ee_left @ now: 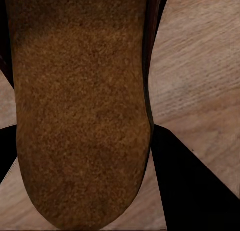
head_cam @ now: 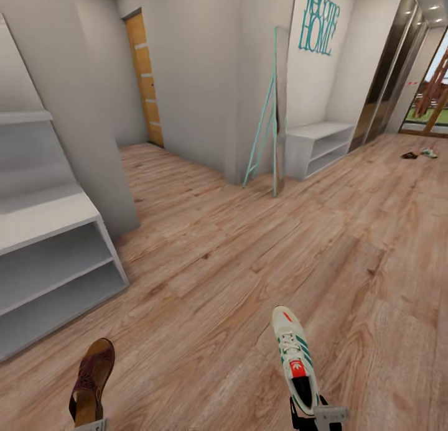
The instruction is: Pick up the two gym shoes and the two sandals from the corridor floor and place them onto the hallstand (shoe rack) in the corridor, making sure they are on the rack and not on the floor. Arrange them so the two gym shoes are next to each other and the two sandals are next to each other.
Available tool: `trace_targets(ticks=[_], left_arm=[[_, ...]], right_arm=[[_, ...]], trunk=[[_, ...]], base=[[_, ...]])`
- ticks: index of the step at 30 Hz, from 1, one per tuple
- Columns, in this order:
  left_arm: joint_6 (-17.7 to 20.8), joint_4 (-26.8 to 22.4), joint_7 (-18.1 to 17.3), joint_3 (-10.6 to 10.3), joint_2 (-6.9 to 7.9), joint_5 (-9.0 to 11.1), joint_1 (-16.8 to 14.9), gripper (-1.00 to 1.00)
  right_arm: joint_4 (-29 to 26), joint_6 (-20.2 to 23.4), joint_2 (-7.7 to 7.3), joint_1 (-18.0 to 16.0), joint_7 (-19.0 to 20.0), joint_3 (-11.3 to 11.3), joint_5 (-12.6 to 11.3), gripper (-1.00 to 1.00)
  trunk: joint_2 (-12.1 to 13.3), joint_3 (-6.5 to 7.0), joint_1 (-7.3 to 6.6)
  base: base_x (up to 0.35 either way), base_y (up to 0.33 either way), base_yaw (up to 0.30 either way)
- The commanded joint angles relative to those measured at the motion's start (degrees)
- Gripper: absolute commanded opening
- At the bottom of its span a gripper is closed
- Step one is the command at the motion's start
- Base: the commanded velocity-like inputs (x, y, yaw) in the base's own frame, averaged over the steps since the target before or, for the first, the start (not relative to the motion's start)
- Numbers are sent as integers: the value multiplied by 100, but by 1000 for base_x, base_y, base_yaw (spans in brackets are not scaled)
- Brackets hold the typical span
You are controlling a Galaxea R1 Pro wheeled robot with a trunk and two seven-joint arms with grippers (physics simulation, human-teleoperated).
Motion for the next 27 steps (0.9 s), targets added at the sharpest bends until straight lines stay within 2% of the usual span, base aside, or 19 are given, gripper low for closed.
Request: trace_targets(ticks=[1,8,16,20,27], left_arm=[[-16,4,-47,50,-5,-47,-7,-100],[-16,4,-47,56,-7,-46,-7,-100],[-16,4,-47,58,-5,-34,-7,-100],[-16,4,-47,59,-5,-13,-7,-100],[-16,4,-47,59,3,30,-7,-100]], right_arm=[[-4,-14,-4,-1,-12,49,-49,-100],[-4,-14,-4,-2,-12,51,-49,-100],[-4,-14,-4,-6,-12,51,-49,-100],[-4,-14,-4,-2,-12,51,-49,-100],[-4,-14,-4,-6,-12,51,-49,-100]], trunk=[[-2,-4,-1],[-2,-4,-1],[-2,-4,-1],[-2,-4,-1],[-2,-4,-1]], base=[[0,0,277],[136,74,277],[213,239,277],[46,190,277],[6,27,277]])
